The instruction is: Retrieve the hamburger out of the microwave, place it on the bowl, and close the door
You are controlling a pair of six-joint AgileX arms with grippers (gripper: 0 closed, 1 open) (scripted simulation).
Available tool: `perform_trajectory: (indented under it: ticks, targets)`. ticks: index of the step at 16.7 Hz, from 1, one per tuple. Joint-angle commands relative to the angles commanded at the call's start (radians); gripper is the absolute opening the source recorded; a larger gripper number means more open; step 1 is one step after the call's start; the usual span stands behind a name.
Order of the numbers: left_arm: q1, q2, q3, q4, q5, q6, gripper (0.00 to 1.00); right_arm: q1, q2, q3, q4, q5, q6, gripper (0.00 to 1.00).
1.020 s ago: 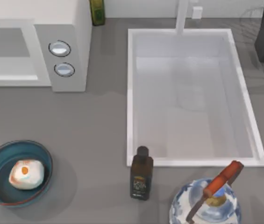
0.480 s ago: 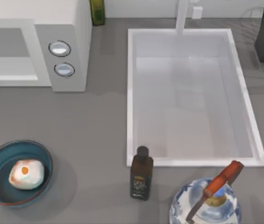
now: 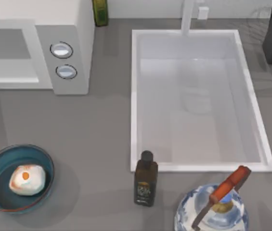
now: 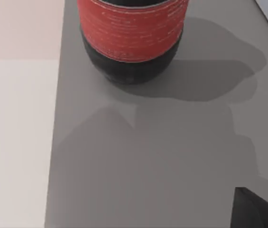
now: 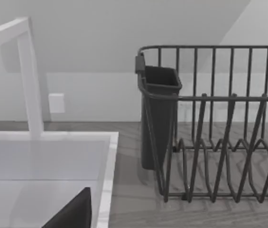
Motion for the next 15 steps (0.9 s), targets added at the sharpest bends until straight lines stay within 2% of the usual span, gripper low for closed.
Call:
perform_trajectory:
  ticks: [9,15]
  targets:
    - [-0.043,-0.070,-0.079,0.041,-0.024,-0.052,0.00,0.000,0.000,0.000,0.000,0.000,0.000,1.00]
    - [-0.279,-0.315,-0.291,0.119,-0.154,-0.271,0.00,0.000,0.000,0.000,0.000,0.000,0.000,1.00]
